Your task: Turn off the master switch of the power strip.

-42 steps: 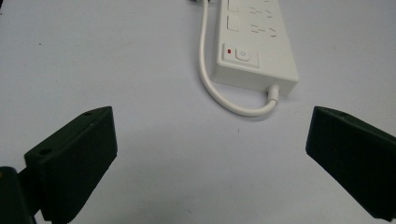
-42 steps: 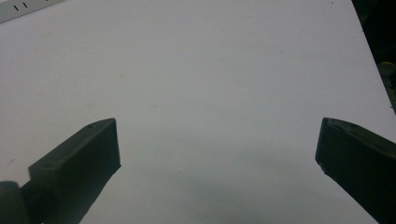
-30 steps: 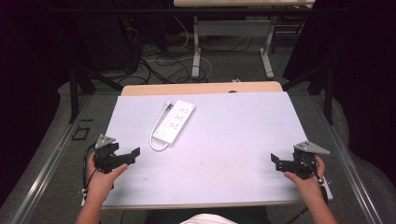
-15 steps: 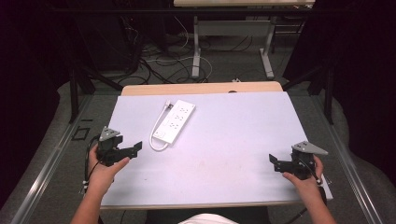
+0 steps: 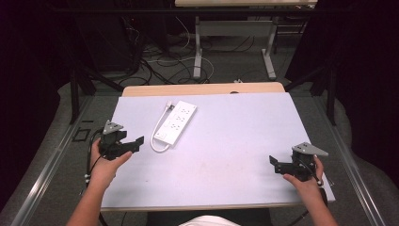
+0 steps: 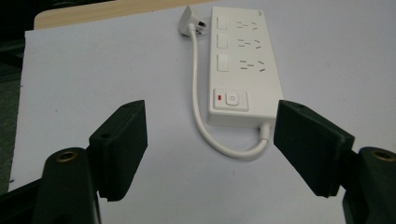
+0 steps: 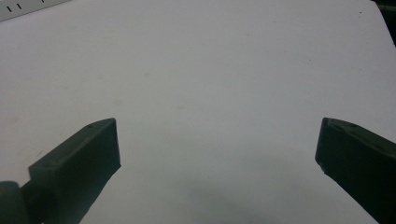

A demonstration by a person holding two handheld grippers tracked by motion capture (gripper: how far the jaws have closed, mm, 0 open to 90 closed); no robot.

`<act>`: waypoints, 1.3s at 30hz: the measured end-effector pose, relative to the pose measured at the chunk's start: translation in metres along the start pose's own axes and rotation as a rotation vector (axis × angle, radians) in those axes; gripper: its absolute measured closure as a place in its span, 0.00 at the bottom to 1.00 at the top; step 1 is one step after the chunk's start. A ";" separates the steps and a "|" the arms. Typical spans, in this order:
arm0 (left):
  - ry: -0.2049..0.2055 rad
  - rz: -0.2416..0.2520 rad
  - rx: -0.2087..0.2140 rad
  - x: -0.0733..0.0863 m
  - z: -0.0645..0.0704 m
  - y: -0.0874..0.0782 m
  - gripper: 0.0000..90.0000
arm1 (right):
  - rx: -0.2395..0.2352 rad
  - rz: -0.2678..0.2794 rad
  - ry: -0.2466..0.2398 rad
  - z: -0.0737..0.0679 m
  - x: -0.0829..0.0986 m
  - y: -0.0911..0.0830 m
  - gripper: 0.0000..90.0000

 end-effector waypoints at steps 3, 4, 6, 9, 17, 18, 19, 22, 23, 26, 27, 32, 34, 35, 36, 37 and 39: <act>0.004 -0.007 0.001 -0.002 -0.001 0.000 0.31 | 0.000 -0.005 -0.001 0.000 0.001 0.000 0.00; 0.000 0.000 0.003 -0.003 -0.002 0.000 0.31 | 0.003 -0.002 0.000 0.000 0.001 0.000 0.00; -0.004 -0.001 0.003 -0.005 -0.003 0.000 0.33 | 0.004 -0.003 -0.004 0.000 0.001 0.001 0.00; -0.002 0.002 -0.007 -0.007 -0.006 0.001 0.33 | 0.000 -0.007 -0.003 0.000 0.001 0.001 0.00; 0.004 -0.022 -0.014 -0.016 -0.010 0.001 0.33 | 0.004 -0.003 0.009 -0.001 0.002 0.002 0.00; 0.010 -0.030 -0.017 -0.018 -0.011 0.000 0.33 | 0.002 -0.006 0.008 -0.001 0.002 0.002 0.00; 0.018 -0.027 -0.022 -0.020 -0.012 0.000 0.33 | 0.003 -0.012 0.007 -0.001 0.003 0.002 0.00; 0.018 -0.022 -0.027 -0.026 -0.011 0.000 0.33 | 0.004 -0.014 0.006 -0.001 0.003 0.002 0.00; 0.016 -0.026 -0.027 -0.028 -0.011 0.000 0.33 | 0.003 -0.011 0.008 -0.001 0.003 0.003 0.00; 0.013 -0.027 -0.034 -0.034 -0.011 0.002 0.33 | 0.003 -0.011 0.008 -0.001 0.003 0.003 0.00; 0.010 -0.027 -0.039 -0.036 -0.012 0.003 0.33 | 0.003 -0.011 0.008 -0.001 0.003 0.003 0.00; 0.001 -0.038 -0.046 -0.045 -0.013 0.007 0.33 | 0.005 -0.011 0.008 -0.001 0.003 0.003 0.00; -0.004 -0.042 -0.045 -0.049 -0.014 0.009 0.33 | 0.003 -0.015 0.009 -0.001 0.004 0.004 0.00; -0.016 -0.040 -0.040 -0.051 -0.013 0.011 0.34 | 0.002 -0.016 0.009 -0.001 0.004 0.004 0.00; -0.019 -0.034 -0.040 -0.053 -0.013 0.012 0.34 | -0.004 -0.022 0.008 -0.001 0.004 0.003 0.00; -0.031 -0.029 -0.036 -0.055 -0.013 0.013 0.35 | -0.004 -0.023 0.005 -0.001 0.004 0.003 0.00; -0.046 -0.023 -0.018 -0.059 -0.011 0.015 0.38 | -0.002 -0.024 0.006 -0.001 0.005 0.003 0.00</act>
Point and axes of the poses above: each handheld gripper's, and its own axes: y roughly forward along the jaws, x roughly out of its underside, z roughly to its right, the point moved 8 cm from there along y, roughly forward along the jaws, and after that the axes turned 9 degrees about x, right-handed, at the moved point
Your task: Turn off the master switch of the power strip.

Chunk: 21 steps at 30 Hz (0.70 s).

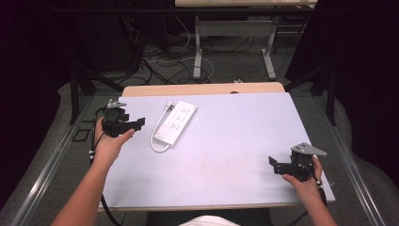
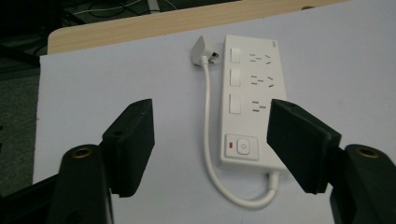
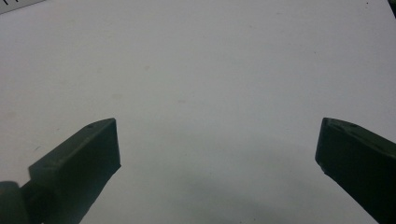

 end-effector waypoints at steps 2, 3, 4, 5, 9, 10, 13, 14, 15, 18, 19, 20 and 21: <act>-0.003 0.000 -0.002 -0.004 0.001 0.002 0.39 | 0.000 0.001 0.002 0.000 0.000 0.000 0.00; -0.007 0.000 -0.001 -0.005 0.002 0.003 0.40 | 0.007 0.001 0.003 0.001 0.000 0.000 0.00; -0.008 -0.001 -0.001 -0.007 0.002 0.004 0.40 | 0.004 -0.005 0.002 0.001 0.000 0.000 0.00; -0.004 -0.007 -0.004 -0.008 0.002 0.005 0.41 | 0.004 -0.005 0.003 0.001 0.001 0.000 0.00; -0.017 -0.024 -0.005 -0.013 0.002 0.008 0.43 | 0.008 0.003 0.001 0.001 0.000 0.000 0.00; -0.016 -0.041 -0.004 -0.013 0.002 0.009 0.43 | 0.000 0.000 0.000 0.001 0.000 0.001 0.00; -0.038 -0.044 0.011 -0.015 0.003 0.012 0.45 | -0.001 -0.003 0.002 0.001 0.001 0.001 0.00; -0.040 -0.050 0.011 -0.015 0.003 0.013 0.47 | 0.000 -0.005 0.001 0.002 0.001 0.001 0.00; -0.040 -0.054 0.012 -0.016 0.003 0.014 0.48 | 0.001 -0.007 0.003 0.002 0.002 0.001 0.00; -0.045 -0.066 0.020 -0.017 0.003 0.017 0.50 | 0.000 -0.007 0.004 0.002 0.002 0.002 0.00; -0.044 -0.069 0.016 -0.017 0.002 0.018 0.51 | -0.004 -0.005 0.006 0.001 0.002 0.002 0.00; -0.043 -0.078 0.026 -0.017 0.002 0.019 0.52 | -0.005 -0.006 0.006 0.001 0.002 0.002 0.00; -0.047 -0.083 0.023 -0.017 0.002 0.020 0.53 | -0.003 -0.007 0.009 0.001 0.002 0.002 0.00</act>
Point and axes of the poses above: each handheld gripper's, and its own axes: y roughly forward along the jaws, x roughly out of its underside, z roughly to its right, the point moved 8 cm from there along y, roughly forward along the jaws, and after that the axes turned 9 degrees about x, right-handed, at the moved point
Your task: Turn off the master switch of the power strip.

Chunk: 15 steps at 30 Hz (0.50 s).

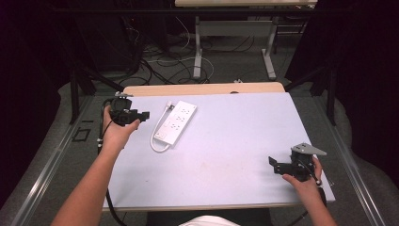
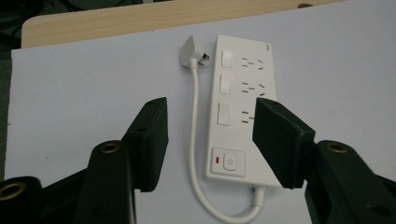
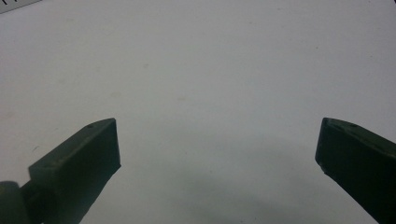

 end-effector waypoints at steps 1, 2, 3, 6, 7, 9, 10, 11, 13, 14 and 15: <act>-0.002 0.001 0.000 0.000 0.000 0.002 0.54 | -0.003 -0.001 -0.005 0.000 0.000 0.000 0.00; -0.004 -0.001 -0.005 0.000 -0.001 0.004 0.54 | -0.003 -0.001 -0.006 0.000 0.000 0.000 0.00; -0.013 -0.013 0.001 0.000 -0.001 0.005 0.55 | 0.000 0.002 -0.009 0.000 0.000 0.000 0.00; -0.010 -0.037 -0.001 0.002 -0.001 0.011 0.57 | -0.005 -0.002 -0.006 0.000 0.001 0.001 0.00; -0.015 -0.038 -0.001 0.002 -0.001 0.013 0.57 | -0.004 -0.003 -0.005 0.000 0.001 0.001 0.00; -0.016 -0.053 0.011 0.002 0.000 0.016 0.58 | -0.002 -0.004 -0.005 0.000 0.001 0.001 0.00; -0.019 -0.059 0.014 0.002 0.000 0.018 0.59 | 0.000 -0.007 -0.006 0.000 0.001 0.001 0.00; -0.025 -0.051 0.014 0.002 0.000 0.021 0.60 | 0.001 -0.008 -0.006 0.000 0.001 0.001 0.00; -0.029 -0.080 0.019 0.004 0.001 0.024 0.62 | -0.001 -0.006 -0.005 0.000 0.001 0.001 0.00; -0.031 -0.072 0.010 0.004 0.000 0.027 0.63 | -0.002 -0.007 -0.003 0.000 0.002 0.001 0.00; -0.032 -0.085 0.015 0.005 0.000 0.028 0.64 | -0.002 -0.011 0.000 0.000 0.002 0.001 0.00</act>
Point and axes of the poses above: each handheld gripper's, and its own axes: y roughly forward along the jaws, x roughly out of its underside, z roughly to its right, the point moved 8 cm from there along y, roughly forward along the jaws, and after that the axes turned 9 degrees about x, right-handed, at the moved point
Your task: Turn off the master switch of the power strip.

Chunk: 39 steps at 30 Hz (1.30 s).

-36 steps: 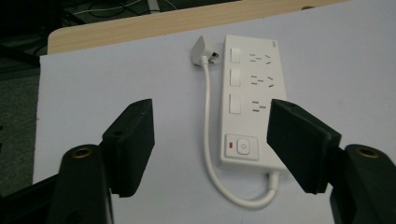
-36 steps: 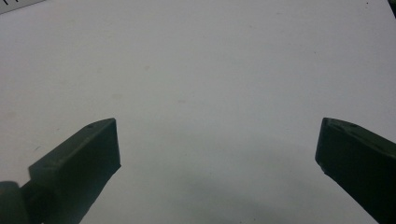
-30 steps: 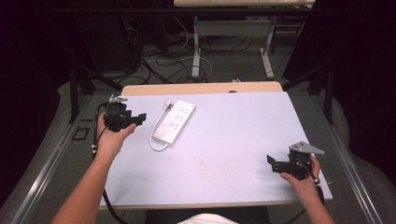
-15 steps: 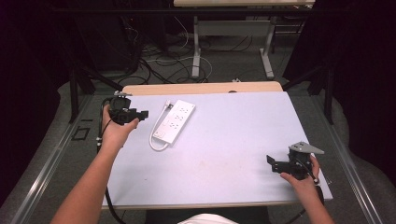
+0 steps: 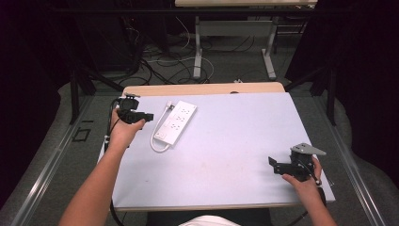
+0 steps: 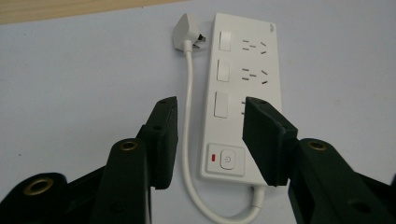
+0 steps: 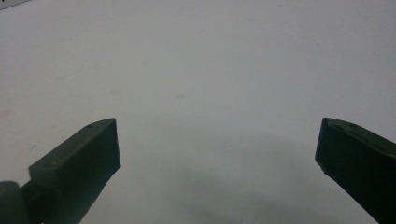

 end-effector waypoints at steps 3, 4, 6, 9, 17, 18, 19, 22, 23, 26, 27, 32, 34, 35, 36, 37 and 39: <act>-0.013 -0.019 0.010 0.002 0.001 0.006 0.68 | 0.002 -0.001 0.003 0.000 0.000 0.000 0.00; -0.017 -0.026 0.009 0.003 0.002 0.008 0.70 | 0.001 0.000 -0.001 0.001 0.000 0.001 0.00; -0.014 -0.049 0.021 0.005 0.003 0.011 0.73 | 0.000 0.001 0.000 0.001 0.000 0.001 0.00; -0.019 -0.059 0.024 0.006 0.006 0.015 0.76 | 0.004 -0.005 0.004 0.001 0.001 0.000 0.00; -0.002 -0.092 0.006 0.008 0.011 0.023 0.88 | 0.000 -0.004 0.004 0.000 0.001 0.001 0.00; -0.004 -0.094 0.006 0.009 0.011 0.024 0.90 | -0.001 -0.003 0.003 0.000 0.001 0.001 0.00; -0.011 -0.100 0.007 0.009 0.012 0.026 0.92 | 0.003 -0.006 0.002 0.001 0.001 0.001 0.00; -0.007 -0.127 0.000 0.012 0.012 0.028 0.96 | 0.004 -0.006 0.000 0.001 0.001 0.000 0.00; -0.008 -0.115 -0.005 0.013 0.012 0.030 0.98 | 0.002 -0.004 0.001 0.001 0.001 0.001 0.00; -0.009 -0.123 -0.008 0.015 0.012 0.033 1.00 | 0.000 -0.006 0.001 0.001 0.001 0.001 0.00; -0.010 -0.128 -0.004 0.015 0.012 0.035 1.00 | 0.001 -0.005 -0.002 0.001 0.001 0.001 0.00; -0.005 -0.149 -0.010 0.020 0.013 0.043 1.00 | 0.010 0.002 -0.013 0.001 0.001 0.002 0.00; 0.004 -0.157 -0.013 0.021 0.014 0.045 1.00 | 0.004 -0.004 -0.011 0.001 0.001 0.002 0.00; 0.002 -0.165 -0.014 0.021 0.014 0.046 1.00 | 0.009 0.000 -0.010 0.001 0.001 0.002 0.00; 0.002 -0.167 -0.012 0.021 0.015 0.048 1.00 | 0.008 0.000 -0.012 0.001 0.001 0.002 0.00; 0.009 -0.168 -0.014 0.021 0.015 0.049 1.00 | 0.005 -0.010 -0.016 0.000 0.002 0.002 0.00; 0.010 -0.176 -0.013 0.022 0.016 0.052 1.00 | 0.003 -0.007 -0.017 0.000 0.002 0.002 0.00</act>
Point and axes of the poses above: each handheld gripper's, and its own axes: y roughly forward along the jaws, x roughly out of its underside, z roughly to its right, the point moved 8 cm from there along y, roughly forward along the jaws, and after that the axes turned 9 degrees about x, right-handed, at the moved point
